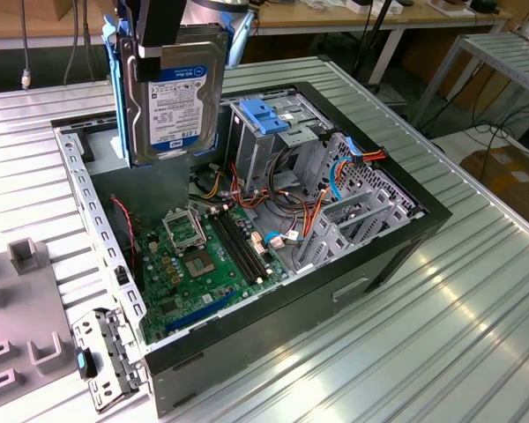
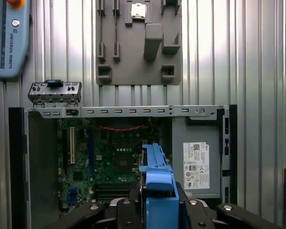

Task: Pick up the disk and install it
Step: 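Insert the disk into the insertion slot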

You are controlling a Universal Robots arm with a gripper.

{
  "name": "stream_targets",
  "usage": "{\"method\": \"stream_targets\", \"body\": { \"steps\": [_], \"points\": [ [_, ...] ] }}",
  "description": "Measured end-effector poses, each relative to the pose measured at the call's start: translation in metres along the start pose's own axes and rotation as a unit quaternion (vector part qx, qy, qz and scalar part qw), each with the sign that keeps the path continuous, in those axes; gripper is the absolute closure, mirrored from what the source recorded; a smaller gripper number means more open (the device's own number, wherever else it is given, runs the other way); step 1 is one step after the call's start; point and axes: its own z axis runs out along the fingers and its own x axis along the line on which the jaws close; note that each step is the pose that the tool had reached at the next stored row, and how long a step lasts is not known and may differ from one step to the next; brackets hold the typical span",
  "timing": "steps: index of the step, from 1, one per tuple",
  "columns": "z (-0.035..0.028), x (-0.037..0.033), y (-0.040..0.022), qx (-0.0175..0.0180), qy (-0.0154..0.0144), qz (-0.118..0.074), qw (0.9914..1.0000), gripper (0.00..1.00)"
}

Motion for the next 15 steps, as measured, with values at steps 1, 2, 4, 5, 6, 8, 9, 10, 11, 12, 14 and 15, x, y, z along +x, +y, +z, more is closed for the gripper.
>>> {"method": "stream_targets", "body": {
  "steps": [1,2,4,5,6,8,9,10,11,12,14,15],
  "points": [
    [0.0002,0.0007,0.0,0.0,0.0002,0.0,1.0,0.63],
    [0.0007,0.0018,0.0,0.0001,0.0002,0.0,1.0,0.63],
    [0.0011,0.0032,-0.0001,0.0,0.0005,0.0,1.0,0.63],
    [0.0012,0.0038,-0.0001,0.0001,0.0005,0.0,1.0,0.63],
    [0.0013,0.0043,-0.0002,0.0001,0.0006,0.0,1.0,0.63],
    [0.0014,0.0052,-0.0002,0.0001,0.0006,0.0,1.0,0.63],
    [0.0015,0.0058,-0.0002,0.0001,0.0006,0.0,1.0,0.63],
    [0.0016,0.0063,-0.0002,0.0001,0.0006,0.0,1.0,0.63],
    [0.0016,0.0072,-0.0002,0.0001,0.0006,0.0,1.0,0.63],
    [0.0016,0.0078,-0.0002,0.0,0.0006,0.0,1.0,0.63],
    [0.0018,0.0099,-0.0003,0.0,0.0006,0.0,1.0,0.63],
    [0.0018,0.0108,-0.0003,0.0,0.0007,0.0,1.0,0.63]
  ]
}}
